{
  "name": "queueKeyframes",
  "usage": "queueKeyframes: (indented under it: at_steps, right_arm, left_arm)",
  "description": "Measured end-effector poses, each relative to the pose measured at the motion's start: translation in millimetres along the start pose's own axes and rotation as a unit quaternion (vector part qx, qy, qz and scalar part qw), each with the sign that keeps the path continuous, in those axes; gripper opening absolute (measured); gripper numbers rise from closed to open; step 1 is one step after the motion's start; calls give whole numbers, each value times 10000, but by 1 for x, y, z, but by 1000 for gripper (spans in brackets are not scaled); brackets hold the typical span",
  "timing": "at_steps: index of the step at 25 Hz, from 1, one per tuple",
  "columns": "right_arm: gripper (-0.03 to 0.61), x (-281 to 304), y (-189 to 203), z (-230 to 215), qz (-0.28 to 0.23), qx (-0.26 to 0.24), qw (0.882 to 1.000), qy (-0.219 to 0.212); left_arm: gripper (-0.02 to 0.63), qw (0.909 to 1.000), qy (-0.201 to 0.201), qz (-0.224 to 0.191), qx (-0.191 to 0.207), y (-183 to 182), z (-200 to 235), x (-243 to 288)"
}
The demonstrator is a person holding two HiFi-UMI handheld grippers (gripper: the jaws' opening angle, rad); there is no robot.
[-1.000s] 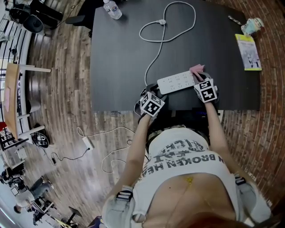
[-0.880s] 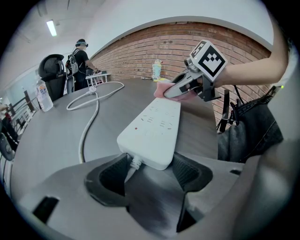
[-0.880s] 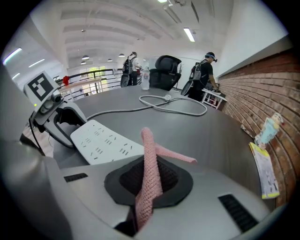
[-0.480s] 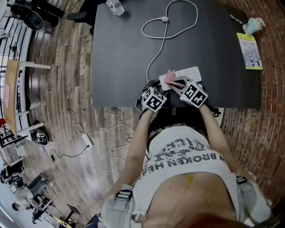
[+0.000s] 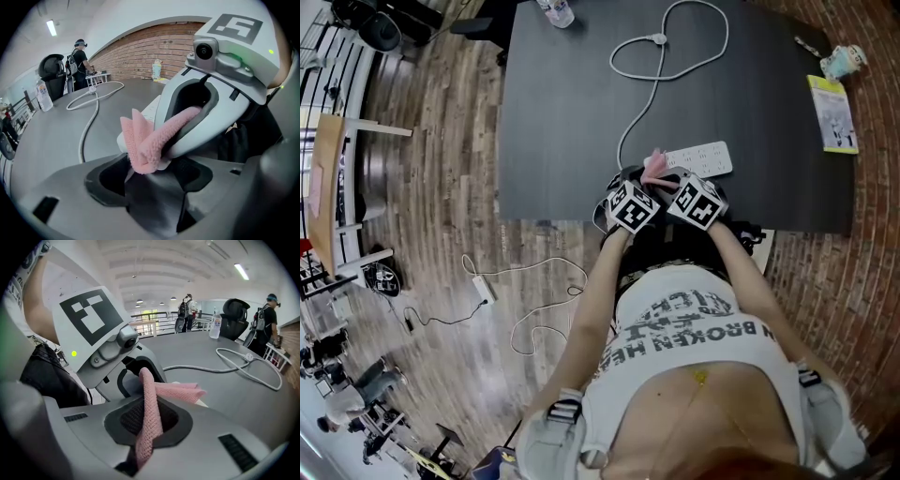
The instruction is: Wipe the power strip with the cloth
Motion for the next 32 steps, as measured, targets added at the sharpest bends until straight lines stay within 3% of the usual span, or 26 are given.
queueKeyframes:
  at_steps: [13,32]
  right_arm:
    - [17,-2,1,0,59,215,9997,98]
    - [15,-23,25,-8,42,693,9954,653]
  left_arm:
    - [282,10000,13,-5,5,0,1,-1]
    - [282,10000,13,-3,11,1,1,-2]
Point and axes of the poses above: the fingertips, and each gripper's own axes: x forward along the fingers, z to its left, y out of its underside, the point moved 10 cm from there along -x, backward along the fingers, and after that the axes turned 7 degrees about -x, right-handed, at the moved point
